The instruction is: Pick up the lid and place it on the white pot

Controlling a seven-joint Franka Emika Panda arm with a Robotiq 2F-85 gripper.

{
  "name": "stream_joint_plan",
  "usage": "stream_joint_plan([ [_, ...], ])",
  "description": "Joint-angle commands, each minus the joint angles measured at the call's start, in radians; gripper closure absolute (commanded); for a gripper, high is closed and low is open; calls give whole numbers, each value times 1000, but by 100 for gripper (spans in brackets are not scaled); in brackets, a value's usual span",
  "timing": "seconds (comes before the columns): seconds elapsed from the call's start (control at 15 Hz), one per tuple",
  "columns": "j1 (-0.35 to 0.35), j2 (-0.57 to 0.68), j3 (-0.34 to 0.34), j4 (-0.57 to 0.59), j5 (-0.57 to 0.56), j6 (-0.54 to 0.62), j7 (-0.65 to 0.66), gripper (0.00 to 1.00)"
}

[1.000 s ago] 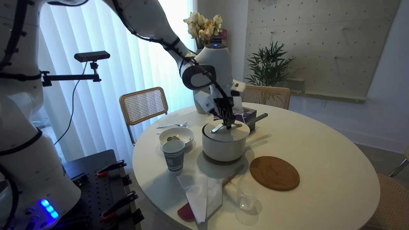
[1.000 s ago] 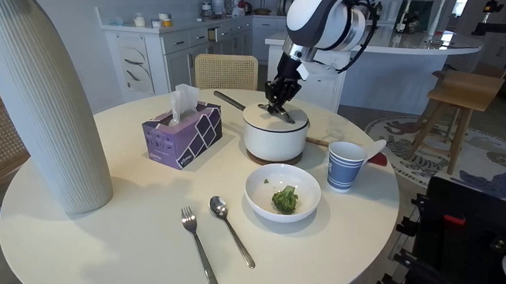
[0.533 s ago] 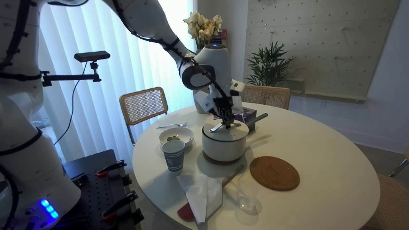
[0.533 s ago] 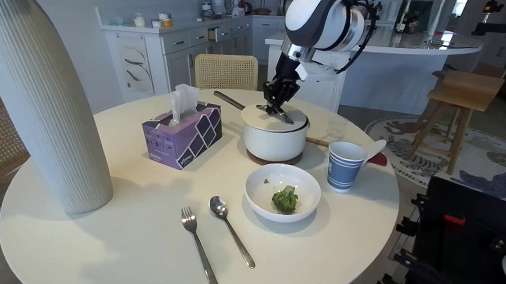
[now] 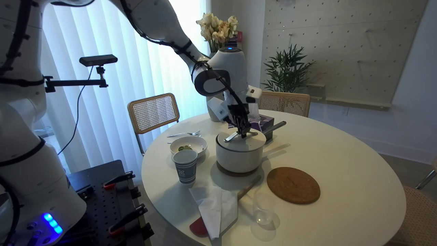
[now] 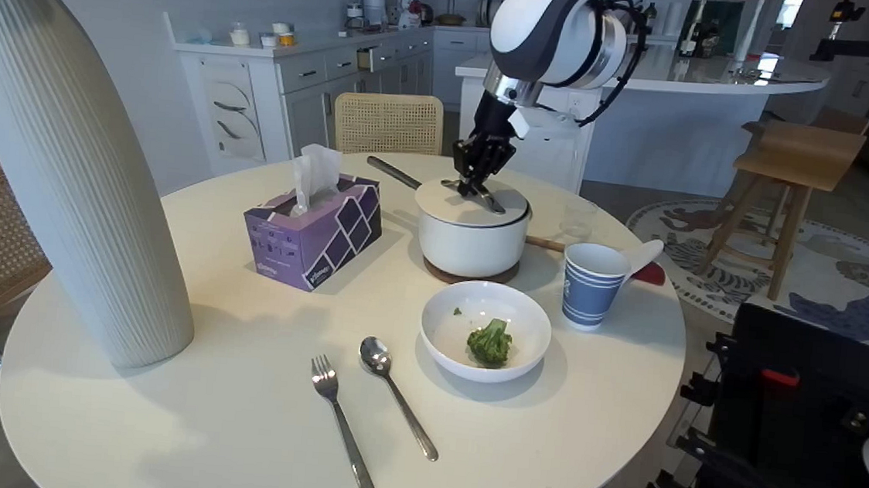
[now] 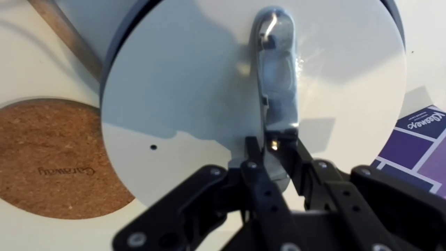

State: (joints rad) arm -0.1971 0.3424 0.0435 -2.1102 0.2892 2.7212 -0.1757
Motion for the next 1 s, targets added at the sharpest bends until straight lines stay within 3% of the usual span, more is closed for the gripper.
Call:
stream_joint_plan([
  [0.0,-9,-19,4,5,12,-37,-18,94],
  [0.93,-5,-30,-4,19,15,-130,-12,94],
])
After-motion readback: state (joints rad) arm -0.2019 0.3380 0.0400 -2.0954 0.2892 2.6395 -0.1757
